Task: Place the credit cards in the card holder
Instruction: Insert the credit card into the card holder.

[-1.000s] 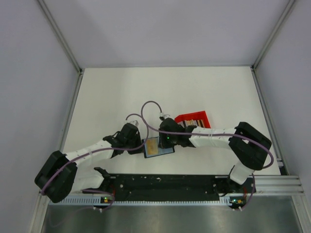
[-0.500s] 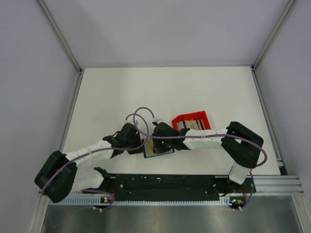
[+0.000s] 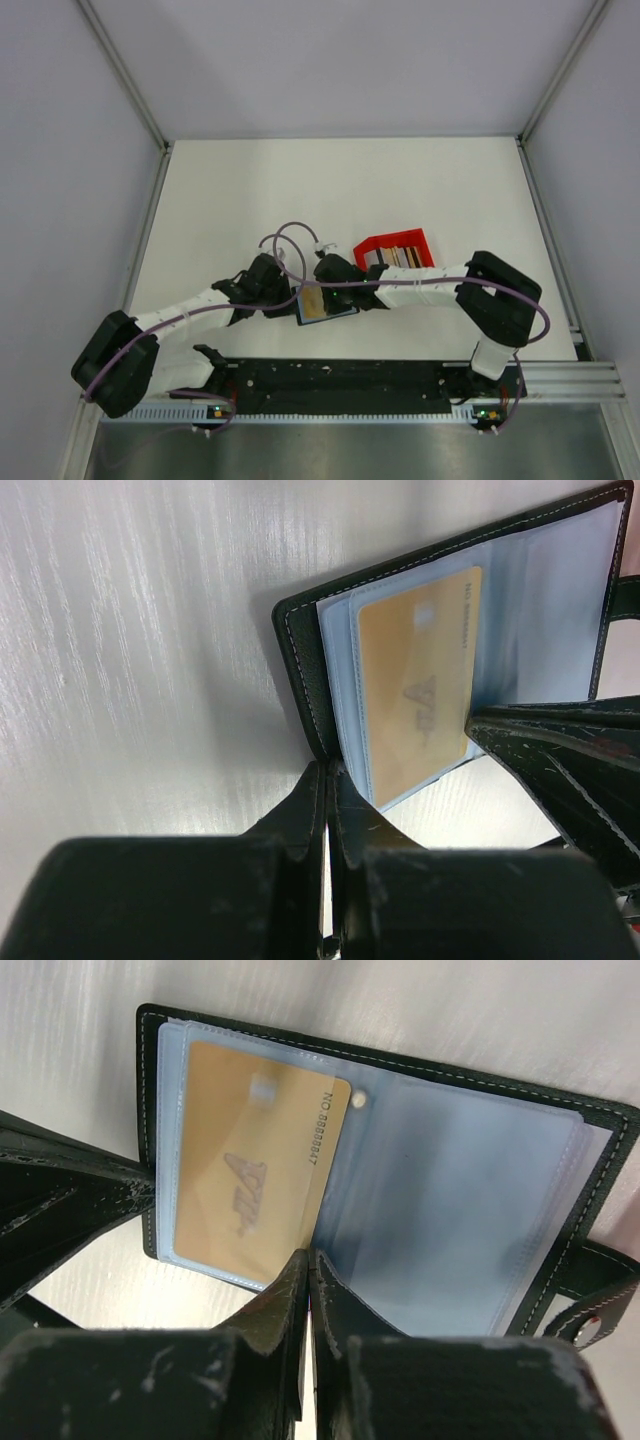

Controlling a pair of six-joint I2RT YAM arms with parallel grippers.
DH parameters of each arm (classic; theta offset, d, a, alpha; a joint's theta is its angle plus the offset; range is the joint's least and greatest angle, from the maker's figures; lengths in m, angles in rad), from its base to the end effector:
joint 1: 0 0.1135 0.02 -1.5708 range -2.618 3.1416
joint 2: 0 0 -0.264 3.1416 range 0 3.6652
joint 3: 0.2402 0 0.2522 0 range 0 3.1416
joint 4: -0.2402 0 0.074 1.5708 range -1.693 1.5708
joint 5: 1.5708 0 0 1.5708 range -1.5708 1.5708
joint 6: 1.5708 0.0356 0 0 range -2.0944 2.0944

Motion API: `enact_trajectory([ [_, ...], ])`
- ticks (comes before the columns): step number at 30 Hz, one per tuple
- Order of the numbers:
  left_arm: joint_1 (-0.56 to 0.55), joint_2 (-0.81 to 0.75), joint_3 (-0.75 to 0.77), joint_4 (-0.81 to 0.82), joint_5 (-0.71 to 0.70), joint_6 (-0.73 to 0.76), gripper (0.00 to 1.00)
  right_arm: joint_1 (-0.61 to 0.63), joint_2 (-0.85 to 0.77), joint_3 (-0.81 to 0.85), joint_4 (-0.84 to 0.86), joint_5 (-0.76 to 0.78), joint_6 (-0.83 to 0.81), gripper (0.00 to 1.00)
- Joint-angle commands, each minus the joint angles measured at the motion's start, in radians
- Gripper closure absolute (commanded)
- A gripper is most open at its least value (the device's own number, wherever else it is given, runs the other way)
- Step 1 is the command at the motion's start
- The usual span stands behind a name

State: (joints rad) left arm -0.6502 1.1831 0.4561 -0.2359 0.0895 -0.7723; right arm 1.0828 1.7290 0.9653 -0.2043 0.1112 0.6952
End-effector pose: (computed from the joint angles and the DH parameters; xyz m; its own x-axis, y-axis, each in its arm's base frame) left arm 0.1617 -0.1270 0.1501 -0.9171 -0.1757 -0.3579 0.0051 0.8925 -0.4511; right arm 0.1639 0.3003 0.1580 -0.8400 -0.2247 -0.4939 -0.4040 0.8666 0.2930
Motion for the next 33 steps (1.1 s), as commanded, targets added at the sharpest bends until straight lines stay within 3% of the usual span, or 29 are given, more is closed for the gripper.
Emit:
enact_trajectory([
  [1, -0.005, 0.0, -0.002, 0.014, -0.007, 0.004, 1.0, 0.008, -0.049, 0.029, -0.044, 0.088, -0.031, 0.91],
  [4, -0.003, -0.004, -0.004, 0.014, -0.008, 0.002, 1.0, 0.006, -0.068, 0.024, 0.0, 0.042, -0.025, 0.72],
  [8, -0.005, -0.004, -0.005, 0.017, -0.007, 0.001, 1.0, -0.018, -0.059, 0.02, 0.046, -0.019, 0.007, 0.57],
  [16, -0.003, -0.005, -0.007, 0.017, -0.005, 0.007, 1.0, -0.095, -0.039, -0.054, 0.227, -0.192, 0.063, 0.57],
  [24, -0.003, -0.005, -0.008, 0.021, -0.004, 0.007, 1.0, -0.1, 0.014, -0.05, 0.252, -0.248, 0.081, 0.62],
  [33, -0.003, -0.007, -0.002, 0.017, -0.002, 0.007, 1.0, -0.096, -0.049, -0.065, 0.226, -0.159, 0.072, 0.62],
])
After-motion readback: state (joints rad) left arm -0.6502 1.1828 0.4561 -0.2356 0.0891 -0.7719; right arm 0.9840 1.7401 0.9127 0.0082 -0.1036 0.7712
